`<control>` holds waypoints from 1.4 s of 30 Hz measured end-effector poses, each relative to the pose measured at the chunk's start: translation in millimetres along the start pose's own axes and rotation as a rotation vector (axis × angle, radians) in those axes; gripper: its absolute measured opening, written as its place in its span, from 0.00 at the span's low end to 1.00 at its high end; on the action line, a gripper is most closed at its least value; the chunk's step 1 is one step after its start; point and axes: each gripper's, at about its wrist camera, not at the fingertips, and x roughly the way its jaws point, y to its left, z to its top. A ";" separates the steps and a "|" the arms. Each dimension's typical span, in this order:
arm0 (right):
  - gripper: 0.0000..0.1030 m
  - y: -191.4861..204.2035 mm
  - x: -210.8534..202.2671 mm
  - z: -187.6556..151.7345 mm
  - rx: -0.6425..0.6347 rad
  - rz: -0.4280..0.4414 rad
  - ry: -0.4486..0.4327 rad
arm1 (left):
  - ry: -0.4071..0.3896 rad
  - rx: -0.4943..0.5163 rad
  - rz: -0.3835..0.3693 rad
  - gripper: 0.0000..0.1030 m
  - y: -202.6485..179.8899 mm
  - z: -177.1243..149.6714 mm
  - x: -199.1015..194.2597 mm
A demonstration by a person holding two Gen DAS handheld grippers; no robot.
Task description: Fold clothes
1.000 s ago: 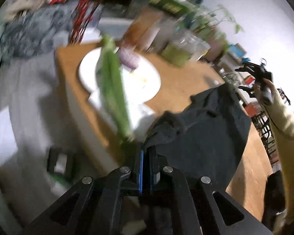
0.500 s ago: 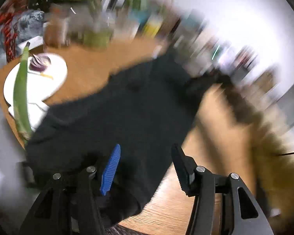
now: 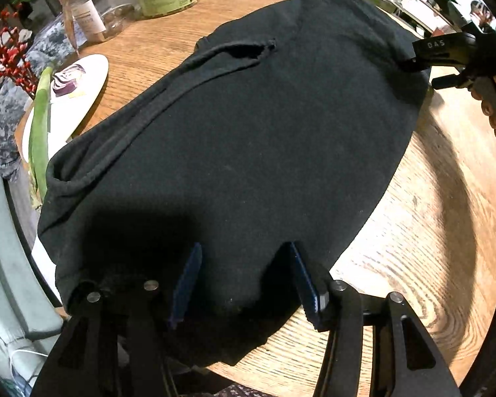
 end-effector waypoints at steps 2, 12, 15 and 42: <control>0.61 -6.0 -4.1 -3.4 0.020 0.027 -0.014 | 0.005 0.003 -0.003 0.55 0.7 2.9 -2.7; 0.08 -32.5 -10.9 0.7 0.164 0.138 -0.065 | -0.013 0.048 -0.021 0.60 -1.3 13.9 -18.1; 0.08 -37.3 -16.5 -8.7 0.140 0.085 -0.060 | -0.075 0.102 -0.102 0.60 -4.1 4.0 -31.4; 0.48 -85.3 -136.5 -397.1 0.385 0.344 -0.167 | -0.192 0.222 -0.362 0.15 -39.0 -81.0 -99.9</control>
